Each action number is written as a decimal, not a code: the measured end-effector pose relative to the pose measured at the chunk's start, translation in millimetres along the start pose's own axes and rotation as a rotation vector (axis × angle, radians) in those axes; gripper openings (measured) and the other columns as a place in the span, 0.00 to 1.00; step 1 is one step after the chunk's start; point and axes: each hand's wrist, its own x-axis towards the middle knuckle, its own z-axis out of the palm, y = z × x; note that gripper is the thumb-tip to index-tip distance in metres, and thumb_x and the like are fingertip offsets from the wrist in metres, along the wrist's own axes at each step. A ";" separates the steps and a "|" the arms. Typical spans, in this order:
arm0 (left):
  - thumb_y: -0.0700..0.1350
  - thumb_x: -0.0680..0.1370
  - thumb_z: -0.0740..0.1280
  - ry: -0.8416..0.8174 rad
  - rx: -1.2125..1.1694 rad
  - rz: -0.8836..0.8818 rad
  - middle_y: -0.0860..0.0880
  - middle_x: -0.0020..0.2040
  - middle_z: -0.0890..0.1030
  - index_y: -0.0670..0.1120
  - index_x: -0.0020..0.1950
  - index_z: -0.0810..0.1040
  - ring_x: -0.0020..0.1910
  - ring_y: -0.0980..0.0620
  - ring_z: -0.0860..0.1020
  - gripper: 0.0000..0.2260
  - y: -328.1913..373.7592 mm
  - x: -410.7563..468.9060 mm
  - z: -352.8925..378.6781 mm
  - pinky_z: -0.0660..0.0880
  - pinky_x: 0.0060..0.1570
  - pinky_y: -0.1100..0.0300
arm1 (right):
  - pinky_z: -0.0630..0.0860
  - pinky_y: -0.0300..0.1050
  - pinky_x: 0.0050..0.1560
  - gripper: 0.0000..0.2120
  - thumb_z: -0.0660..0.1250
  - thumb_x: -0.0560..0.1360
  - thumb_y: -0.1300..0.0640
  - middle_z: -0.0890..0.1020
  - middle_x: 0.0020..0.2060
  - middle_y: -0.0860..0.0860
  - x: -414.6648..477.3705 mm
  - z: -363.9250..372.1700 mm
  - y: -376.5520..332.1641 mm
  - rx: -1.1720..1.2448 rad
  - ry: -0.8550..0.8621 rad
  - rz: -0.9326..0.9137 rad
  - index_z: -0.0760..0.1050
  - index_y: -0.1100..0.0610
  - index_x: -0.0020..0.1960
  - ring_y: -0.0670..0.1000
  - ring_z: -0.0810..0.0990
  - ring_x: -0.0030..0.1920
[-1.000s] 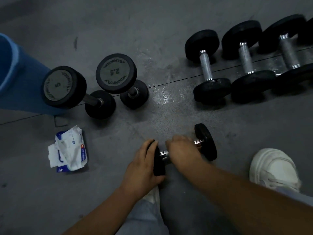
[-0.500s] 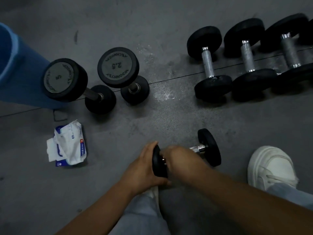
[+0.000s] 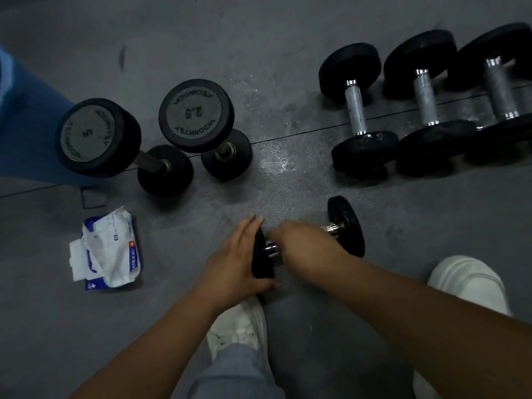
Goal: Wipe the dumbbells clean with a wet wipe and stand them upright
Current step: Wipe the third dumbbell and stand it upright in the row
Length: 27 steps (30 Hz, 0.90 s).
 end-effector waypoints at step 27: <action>0.52 0.55 0.82 -0.048 -0.559 -0.151 0.50 0.62 0.72 0.55 0.70 0.56 0.56 0.64 0.74 0.51 -23.0 61.9 -32.5 0.71 0.52 0.74 | 0.65 0.48 0.43 0.12 0.61 0.79 0.55 0.78 0.53 0.54 34.2 -33.4 0.0 -0.100 0.212 0.008 0.65 0.51 0.61 0.59 0.80 0.51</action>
